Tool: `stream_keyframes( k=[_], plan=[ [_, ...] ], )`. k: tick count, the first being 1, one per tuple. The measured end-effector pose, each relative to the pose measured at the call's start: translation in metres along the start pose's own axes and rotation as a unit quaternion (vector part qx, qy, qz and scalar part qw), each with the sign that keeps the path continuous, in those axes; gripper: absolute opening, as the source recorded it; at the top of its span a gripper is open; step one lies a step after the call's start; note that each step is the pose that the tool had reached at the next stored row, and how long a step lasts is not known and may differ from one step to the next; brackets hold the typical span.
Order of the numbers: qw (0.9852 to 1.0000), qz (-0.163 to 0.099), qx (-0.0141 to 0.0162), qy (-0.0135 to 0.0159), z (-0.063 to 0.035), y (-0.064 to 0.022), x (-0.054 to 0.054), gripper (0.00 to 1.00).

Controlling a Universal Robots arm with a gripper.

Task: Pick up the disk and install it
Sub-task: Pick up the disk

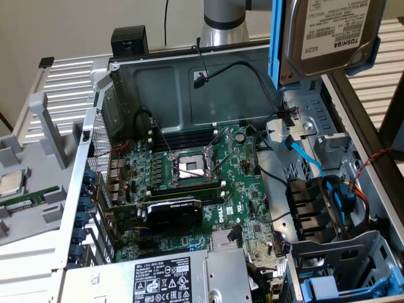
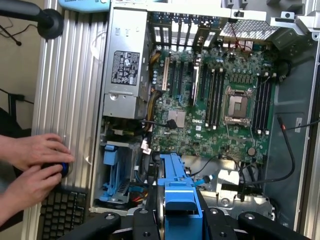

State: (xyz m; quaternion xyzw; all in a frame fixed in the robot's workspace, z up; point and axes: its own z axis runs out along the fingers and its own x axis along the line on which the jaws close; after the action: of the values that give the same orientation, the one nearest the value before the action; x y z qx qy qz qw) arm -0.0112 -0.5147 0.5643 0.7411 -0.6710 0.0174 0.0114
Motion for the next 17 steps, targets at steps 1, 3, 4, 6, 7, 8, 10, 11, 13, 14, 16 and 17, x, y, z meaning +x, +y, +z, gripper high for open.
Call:
stream_keyframes(
  k=[1, 3, 4, 6, 7, 8, 10, 11, 13, 14, 16, 17],
  plan=[
    [1.0, 0.0, 0.0001, -0.0011, -0.0001, -0.0002, 0.001, 0.37],
    [1.0, 0.0, 0.0002, -0.0022, -0.0003, 0.0, 0.005, 0.37],
    [1.0, 0.001, 0.0002, -0.0023, -0.0002, 0.0001, 0.006, 0.37],
    [1.0, 0.001, 0.0002, -0.0024, 0.0, 0.0002, 0.01, 0.37],
    [1.0, 0.002, -0.0001, -0.0024, 0.0001, 0.0, 0.014, 0.37],
    [1.0, 0.002, -0.0003, -0.0024, 0.0001, -0.0001, 0.015, 0.37],
    [1.0, 0.003, -0.001, -0.0024, 0.0002, -0.0006, 0.017, 0.37],
    [1.0, 0.004, -0.0013, -0.0023, 0.0003, -0.001, 0.018, 0.37],
    [1.0, 0.005, -0.0021, -0.0021, 0.0003, -0.0019, 0.019, 0.37],
    [1.0, 0.006, -0.0025, -0.002, 0.0004, -0.0024, 0.02, 0.37],
    [1.0, 0.007, -0.0032, -0.0018, 0.0004, -0.0032, 0.021, 0.37],
    [1.0, 0.008, -0.0036, -0.0017, 0.0004, -0.0034, 0.022, 0.37]
  ],
)
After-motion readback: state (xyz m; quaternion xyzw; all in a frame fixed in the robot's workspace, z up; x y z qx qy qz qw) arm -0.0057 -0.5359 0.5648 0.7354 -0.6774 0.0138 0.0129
